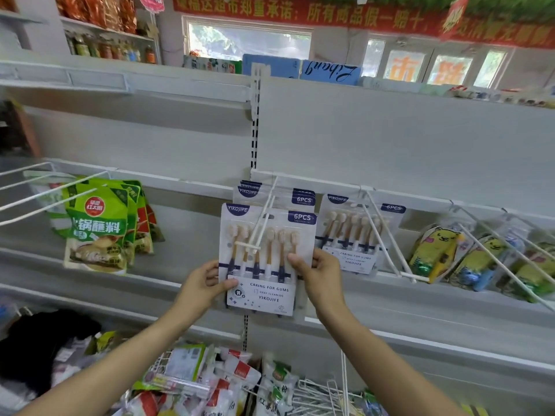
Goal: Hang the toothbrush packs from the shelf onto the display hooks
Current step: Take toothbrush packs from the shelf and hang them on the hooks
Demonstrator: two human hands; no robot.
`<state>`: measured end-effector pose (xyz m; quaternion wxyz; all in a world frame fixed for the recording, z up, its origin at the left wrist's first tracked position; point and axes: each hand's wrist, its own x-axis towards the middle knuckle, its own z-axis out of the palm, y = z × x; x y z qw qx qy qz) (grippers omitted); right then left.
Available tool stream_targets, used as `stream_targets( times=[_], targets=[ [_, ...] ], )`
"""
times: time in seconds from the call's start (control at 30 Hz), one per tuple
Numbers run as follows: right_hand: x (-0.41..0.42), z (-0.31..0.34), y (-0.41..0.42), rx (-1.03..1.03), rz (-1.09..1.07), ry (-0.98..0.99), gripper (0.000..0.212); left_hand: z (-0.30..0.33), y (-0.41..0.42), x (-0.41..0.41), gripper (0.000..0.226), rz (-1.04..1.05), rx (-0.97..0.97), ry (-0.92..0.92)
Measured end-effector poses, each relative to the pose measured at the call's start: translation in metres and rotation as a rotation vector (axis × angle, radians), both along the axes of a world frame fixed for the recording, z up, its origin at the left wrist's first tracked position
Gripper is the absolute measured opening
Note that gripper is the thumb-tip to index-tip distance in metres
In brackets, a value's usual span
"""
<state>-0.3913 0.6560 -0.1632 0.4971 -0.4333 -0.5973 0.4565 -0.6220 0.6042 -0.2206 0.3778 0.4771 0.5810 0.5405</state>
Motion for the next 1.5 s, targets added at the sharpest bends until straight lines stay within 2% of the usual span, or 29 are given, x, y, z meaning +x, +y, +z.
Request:
stream_targets(
  times=[0.13, 0.37, 0.5, 0.63, 0.7, 0.77, 0.9, 0.93, 1.0, 1.07, 1.17, 1.33, 1.5],
  targets=[
    [-0.005, 0.004, 0.035, 0.009, -0.075, -0.105, 0.013, -0.002, 0.04, -0.002, 0.032, 0.006, -0.028, 0.031],
    [-0.014, 0.006, 0.063, -0.031, -0.077, -0.113, 0.002, 0.003, 0.067, 0.001, 0.026, 0.025, 0.01, 0.156],
    [-0.016, 0.004, 0.065, -0.016, -0.082, -0.129, 0.007, -0.001, 0.071, -0.005, 0.028, 0.008, 0.003, 0.215],
    [-0.016, 0.0, 0.064, -0.008, -0.069, -0.134, 0.002, -0.004, 0.072, -0.008, 0.03, 0.035, -0.004, 0.213],
    [-0.012, -0.001, 0.063, 0.05, -0.065, -0.225, 0.005, -0.006, 0.07, -0.009, 0.023, 0.073, -0.012, 0.233],
    [-0.006, -0.002, 0.059, 0.096, -0.074, -0.404, 0.021, -0.008, 0.067, -0.011, 0.027, 0.15, -0.032, 0.288],
    [0.021, -0.014, 0.046, 0.176, -0.122, -0.697, 0.039, -0.019, 0.051, -0.017, 0.065, 0.281, -0.135, 0.345],
    [0.031, -0.017, 0.04, 0.204, -0.113, -0.745, 0.039, -0.023, 0.045, -0.016, 0.067, 0.282, -0.139, 0.366],
    [0.053, -0.023, 0.025, 0.264, -0.065, -0.843, 0.039, -0.028, 0.031, -0.01, 0.045, 0.24, -0.076, 0.451],
    [0.076, -0.028, 0.01, 0.343, -0.017, -0.983, 0.039, -0.029, 0.019, 0.001, 0.021, 0.13, 0.071, 0.548],
    [0.109, -0.031, -0.012, 0.405, -0.009, -1.078, 0.04, -0.019, 0.01, 0.026, 0.014, -0.11, 0.266, 0.758],
    [0.165, -0.027, -0.045, 0.452, -0.03, -1.138, 0.041, 0.002, 0.027, 0.093, 0.035, -0.481, 0.575, 1.046],
    [0.234, -0.022, -0.075, 0.471, -0.106, -1.154, 0.047, 0.02, 0.032, 0.18, 0.045, -0.587, 0.658, 1.097]
  ],
)
